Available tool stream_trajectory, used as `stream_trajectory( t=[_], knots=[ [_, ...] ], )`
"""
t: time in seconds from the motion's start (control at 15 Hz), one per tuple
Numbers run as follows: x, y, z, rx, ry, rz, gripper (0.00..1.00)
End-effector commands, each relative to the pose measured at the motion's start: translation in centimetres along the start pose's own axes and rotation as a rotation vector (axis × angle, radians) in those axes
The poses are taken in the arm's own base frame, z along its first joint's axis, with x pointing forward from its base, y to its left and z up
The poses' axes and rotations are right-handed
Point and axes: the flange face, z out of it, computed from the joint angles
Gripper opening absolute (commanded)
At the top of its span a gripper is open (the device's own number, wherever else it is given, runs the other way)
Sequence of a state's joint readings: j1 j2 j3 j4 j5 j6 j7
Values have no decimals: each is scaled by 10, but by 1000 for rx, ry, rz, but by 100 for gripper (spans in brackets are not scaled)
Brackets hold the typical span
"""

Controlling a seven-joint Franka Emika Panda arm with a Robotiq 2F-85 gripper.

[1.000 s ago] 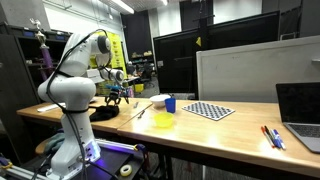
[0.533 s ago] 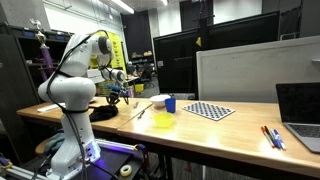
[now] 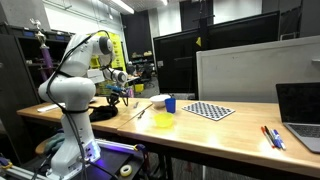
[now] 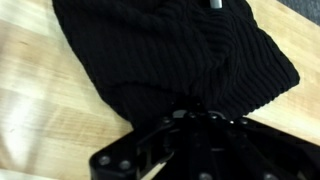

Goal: Use the black towel to wipe the table.

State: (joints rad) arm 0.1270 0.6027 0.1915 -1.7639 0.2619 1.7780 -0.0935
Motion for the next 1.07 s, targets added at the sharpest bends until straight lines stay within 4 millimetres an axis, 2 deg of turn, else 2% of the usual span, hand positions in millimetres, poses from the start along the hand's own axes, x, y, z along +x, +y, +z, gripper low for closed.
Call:
stream_trajectory(
  t=[0.0, 0.53, 1.0],
  knots=[
    [-1, 16, 18, 48, 0, 43, 0],
    [-16, 50, 21, 123, -22, 123, 0],
    [-49, 112, 32, 166, -57, 181, 0]
  ],
)
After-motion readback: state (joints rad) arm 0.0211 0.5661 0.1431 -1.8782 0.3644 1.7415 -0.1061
